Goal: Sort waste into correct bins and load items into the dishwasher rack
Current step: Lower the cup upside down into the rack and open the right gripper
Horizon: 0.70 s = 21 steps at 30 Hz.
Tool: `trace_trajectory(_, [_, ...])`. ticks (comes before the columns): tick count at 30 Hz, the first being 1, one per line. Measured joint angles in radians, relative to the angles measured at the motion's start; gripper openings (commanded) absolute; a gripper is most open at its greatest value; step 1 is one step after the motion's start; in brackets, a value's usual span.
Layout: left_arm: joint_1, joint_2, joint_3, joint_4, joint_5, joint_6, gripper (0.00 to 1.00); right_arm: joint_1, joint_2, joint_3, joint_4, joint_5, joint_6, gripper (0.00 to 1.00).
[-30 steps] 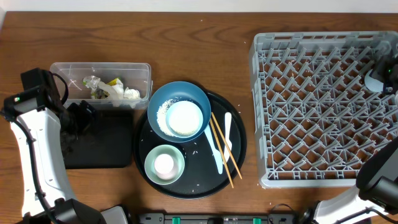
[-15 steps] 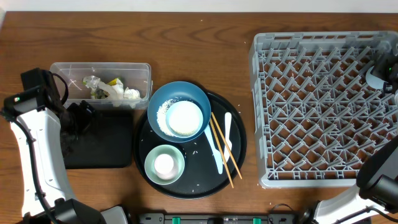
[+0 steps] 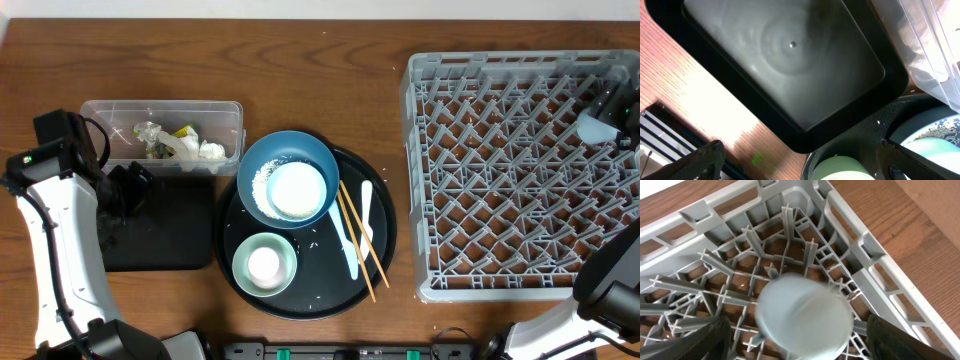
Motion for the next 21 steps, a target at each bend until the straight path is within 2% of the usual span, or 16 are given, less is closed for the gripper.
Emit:
trace_trajectory(15, [0.000, 0.000, 0.000, -0.001, 0.000, 0.000, 0.98, 0.000, 0.000, 0.000, -0.042, -0.026, 0.000, 0.85])
trace_trajectory(21, [0.000, 0.000, 0.000, -0.001, 0.000, 0.000, 0.98, 0.000, 0.000, 0.000, -0.068, -0.041, 0.002, 0.68])
